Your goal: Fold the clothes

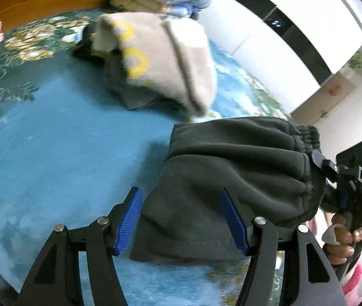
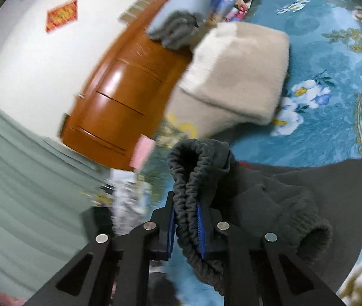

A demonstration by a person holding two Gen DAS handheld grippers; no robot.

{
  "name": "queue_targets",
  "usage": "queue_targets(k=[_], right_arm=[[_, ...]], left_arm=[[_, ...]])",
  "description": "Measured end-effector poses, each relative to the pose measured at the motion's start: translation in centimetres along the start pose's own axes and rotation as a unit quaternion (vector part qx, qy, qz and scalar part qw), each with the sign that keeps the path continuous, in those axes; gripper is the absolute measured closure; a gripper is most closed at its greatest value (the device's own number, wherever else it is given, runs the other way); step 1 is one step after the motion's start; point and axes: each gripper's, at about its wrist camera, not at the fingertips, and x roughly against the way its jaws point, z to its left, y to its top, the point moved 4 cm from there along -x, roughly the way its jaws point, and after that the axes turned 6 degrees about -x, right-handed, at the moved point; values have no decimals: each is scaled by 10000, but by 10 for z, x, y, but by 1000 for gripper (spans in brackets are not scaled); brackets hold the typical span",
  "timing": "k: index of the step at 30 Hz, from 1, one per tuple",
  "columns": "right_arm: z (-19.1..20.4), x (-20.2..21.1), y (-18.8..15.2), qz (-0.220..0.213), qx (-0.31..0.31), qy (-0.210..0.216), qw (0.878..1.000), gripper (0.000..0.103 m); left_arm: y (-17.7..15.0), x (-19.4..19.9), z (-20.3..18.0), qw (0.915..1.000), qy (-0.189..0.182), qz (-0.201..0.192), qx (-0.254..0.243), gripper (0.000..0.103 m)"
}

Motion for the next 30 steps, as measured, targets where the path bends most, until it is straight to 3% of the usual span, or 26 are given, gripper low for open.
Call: queue_targets(k=[3, 7, 10, 12, 15, 22, 24, 27, 30], right_arm=[[-13, 29, -13, -304, -251, 161, 9991, 87], [-81, 37, -41, -357, -1007, -638, 9922, 87], [-120, 30, -67, -246, -1608, -652, 9845, 87], [-120, 26, -71, -317, -1560, -638, 9852, 87], [-105, 27, -65, -319, -1226, -807, 9887, 80], [-109, 58, -68, -516, -1203, -854, 9877, 35], [-114, 59, -77, -422, -1229, -890, 9875, 35], [-111, 54, -84, -339, -1215, -576, 9903, 34], [-110, 42, -81, -281, -1114, -670, 9911, 30]], left_arm=[[-2, -7, -12, 9997, -136, 93, -199, 38], [-13, -32, -16, 9982, 54, 498, -336, 38], [-20, -47, -16, 9964, 273, 692, -405, 38], [-21, -50, -15, 9955, 392, 734, -453, 38], [-23, -51, -18, 9942, 519, 754, -567, 38], [-27, -53, -18, 9933, 614, 760, -613, 38], [-27, -54, -17, 9932, 619, 762, -625, 38], [-27, -55, -16, 9930, 622, 782, -624, 38], [-27, -55, -16, 9926, 640, 801, -646, 38]])
